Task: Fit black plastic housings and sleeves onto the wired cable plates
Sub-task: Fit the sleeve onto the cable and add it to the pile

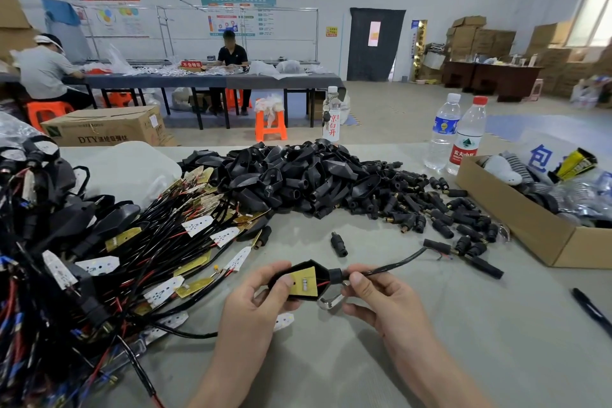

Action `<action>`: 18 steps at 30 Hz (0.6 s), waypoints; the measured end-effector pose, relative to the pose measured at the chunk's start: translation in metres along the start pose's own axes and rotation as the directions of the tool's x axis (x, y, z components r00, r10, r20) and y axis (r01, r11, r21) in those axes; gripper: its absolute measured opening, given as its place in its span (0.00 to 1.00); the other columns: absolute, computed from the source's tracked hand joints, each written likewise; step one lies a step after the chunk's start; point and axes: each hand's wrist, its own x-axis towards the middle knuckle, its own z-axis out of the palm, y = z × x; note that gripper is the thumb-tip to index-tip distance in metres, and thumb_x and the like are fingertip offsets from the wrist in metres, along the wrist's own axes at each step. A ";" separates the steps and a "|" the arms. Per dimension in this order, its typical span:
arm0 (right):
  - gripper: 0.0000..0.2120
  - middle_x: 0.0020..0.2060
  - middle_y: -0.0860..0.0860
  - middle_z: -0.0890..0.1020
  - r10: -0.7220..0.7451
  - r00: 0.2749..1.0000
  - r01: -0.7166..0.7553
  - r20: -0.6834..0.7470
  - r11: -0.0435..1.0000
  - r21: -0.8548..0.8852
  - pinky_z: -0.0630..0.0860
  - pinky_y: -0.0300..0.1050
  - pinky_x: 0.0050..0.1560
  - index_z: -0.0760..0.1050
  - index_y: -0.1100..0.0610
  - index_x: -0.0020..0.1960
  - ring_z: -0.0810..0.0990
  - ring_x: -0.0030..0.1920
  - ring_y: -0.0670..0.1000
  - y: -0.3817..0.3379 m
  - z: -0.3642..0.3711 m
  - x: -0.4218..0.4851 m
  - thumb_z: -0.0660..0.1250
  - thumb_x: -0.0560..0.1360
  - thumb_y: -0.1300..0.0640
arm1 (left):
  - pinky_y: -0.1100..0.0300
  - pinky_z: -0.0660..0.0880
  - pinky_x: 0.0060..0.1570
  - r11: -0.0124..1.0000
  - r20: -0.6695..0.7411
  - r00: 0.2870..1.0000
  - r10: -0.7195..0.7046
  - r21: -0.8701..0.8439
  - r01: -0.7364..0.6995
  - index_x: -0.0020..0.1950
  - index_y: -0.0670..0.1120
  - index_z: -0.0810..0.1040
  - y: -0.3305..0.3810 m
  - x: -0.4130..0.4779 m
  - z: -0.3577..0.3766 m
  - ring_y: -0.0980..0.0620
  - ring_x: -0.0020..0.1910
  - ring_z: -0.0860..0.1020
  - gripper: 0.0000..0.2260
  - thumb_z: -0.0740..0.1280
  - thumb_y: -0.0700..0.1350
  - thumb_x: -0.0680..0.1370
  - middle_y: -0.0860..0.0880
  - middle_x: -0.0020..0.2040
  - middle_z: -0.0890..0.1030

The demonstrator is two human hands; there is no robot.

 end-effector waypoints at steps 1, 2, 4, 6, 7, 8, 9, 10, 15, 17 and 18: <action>0.13 0.40 0.56 0.85 0.007 1.000 -0.008 0.005 1.000 0.005 0.80 0.41 0.38 0.86 0.55 0.45 0.84 0.39 0.50 0.001 0.001 0.000 0.76 0.62 0.52 | 0.66 0.79 0.38 1.000 0.018 1.000 0.004 -0.004 -0.004 0.55 0.46 0.83 0.001 0.000 0.001 0.47 0.40 0.85 0.08 0.68 0.37 0.79 0.49 0.45 0.87; 0.13 0.39 0.56 0.85 0.013 1.000 -0.013 0.011 1.000 0.009 0.80 0.41 0.37 0.86 0.55 0.45 0.84 0.39 0.50 0.001 0.001 0.000 0.76 0.62 0.52 | 0.66 0.79 0.38 1.000 0.027 1.000 0.006 -0.006 -0.005 0.55 0.45 0.83 0.001 -0.001 0.002 0.47 0.40 0.85 0.08 0.68 0.37 0.79 0.48 0.44 0.87; 0.14 0.39 0.55 0.85 0.022 1.000 -0.022 0.021 1.000 0.015 0.80 0.41 0.37 0.86 0.56 0.45 0.83 0.39 0.50 0.003 0.003 0.000 0.76 0.62 0.52 | 0.66 0.79 0.38 1.000 0.024 1.000 -0.001 -0.006 0.001 0.55 0.45 0.83 0.001 -0.001 0.002 0.47 0.39 0.85 0.08 0.68 0.37 0.79 0.48 0.44 0.87; 0.13 0.42 0.55 0.85 0.028 0.999 -0.029 0.022 0.999 0.042 0.81 0.43 0.37 0.86 0.57 0.48 0.83 0.39 0.51 0.003 0.002 0.000 0.74 0.65 0.52 | 0.64 0.80 0.39 1.000 0.004 1.000 -0.014 -0.017 0.014 0.55 0.46 0.84 0.001 -0.001 0.001 0.46 0.40 0.85 0.08 0.68 0.38 0.79 0.47 0.45 0.87; 0.13 0.44 0.55 0.85 0.031 0.999 -0.032 0.020 0.997 0.067 0.81 0.43 0.37 0.86 0.57 0.49 0.83 0.40 0.51 0.002 0.001 0.001 0.72 0.69 0.52 | 0.63 0.81 0.41 1.000 -0.005 1.000 -0.016 -0.020 0.016 0.55 0.47 0.84 0.001 0.000 0.000 0.46 0.41 0.85 0.08 0.68 0.38 0.79 0.48 0.45 0.87; 0.13 0.46 0.56 0.86 0.036 0.999 -0.037 0.015 0.995 0.096 0.81 0.43 0.37 0.85 0.57 0.50 0.83 0.40 0.51 0.002 -0.001 0.001 0.70 0.71 0.51 | 0.63 0.81 0.41 1.000 -0.010 1.000 -0.015 -0.019 0.015 0.55 0.47 0.84 0.002 0.000 -0.001 0.46 0.41 0.85 0.08 0.68 0.38 0.79 0.48 0.45 0.87; 0.13 0.46 0.56 0.85 0.043 0.999 -0.044 0.007 0.992 0.120 0.81 0.43 0.37 0.85 0.57 0.50 0.83 0.40 0.51 0.001 -0.002 0.001 0.69 0.72 0.51 | 0.63 0.81 0.41 1.000 -0.012 1.000 -0.014 -0.016 0.014 0.55 0.47 0.84 0.003 0.001 -0.001 0.46 0.42 0.85 0.08 0.68 0.38 0.79 0.48 0.45 0.87; 0.13 0.45 0.56 0.85 0.049 0.999 -0.049 0.000 0.989 0.138 0.81 0.43 0.36 0.86 0.57 0.49 0.83 0.39 0.51 0.000 -0.004 0.002 0.68 0.73 0.50 | 0.64 0.81 0.41 1.000 -0.012 1.000 -0.013 -0.012 0.013 0.55 0.46 0.84 0.003 0.001 -0.001 0.47 0.42 0.85 0.08 0.68 0.38 0.79 0.48 0.45 0.87; 0.12 0.42 0.59 0.83 0.065 0.998 -0.062 -0.016 0.986 0.154 0.80 0.42 0.33 0.86 0.57 0.45 0.82 0.36 0.50 0.001 0.000 0.002 0.69 0.71 0.51 | 0.66 0.79 0.39 1.000 -0.030 0.999 -0.021 -0.017 0.020 0.54 0.46 0.84 0.005 -0.001 0.000 0.48 0.40 0.85 0.08 0.68 0.37 0.79 0.48 0.45 0.87; 0.12 0.42 0.59 0.83 0.061 0.998 -0.056 -0.027 0.988 0.147 0.80 0.42 0.33 0.86 0.58 0.46 0.82 0.35 0.50 0.003 0.001 0.001 0.69 0.72 0.52 | 0.67 0.78 0.37 1.000 -0.042 0.999 -0.020 -0.001 0.020 0.54 0.47 0.84 0.006 -0.002 0.001 0.48 0.39 0.85 0.08 0.68 0.37 0.79 0.50 0.44 0.87; 0.12 0.42 0.59 0.83 0.056 0.998 -0.051 -0.033 0.988 0.144 0.80 0.42 0.33 0.86 0.58 0.46 0.82 0.35 0.50 0.004 0.002 0.001 0.69 0.72 0.52 | 0.67 0.78 0.36 1.000 -0.049 0.999 -0.019 -0.001 0.019 0.54 0.47 0.84 0.007 -0.003 0.001 0.48 0.39 0.85 0.08 0.68 0.37 0.79 0.50 0.43 0.87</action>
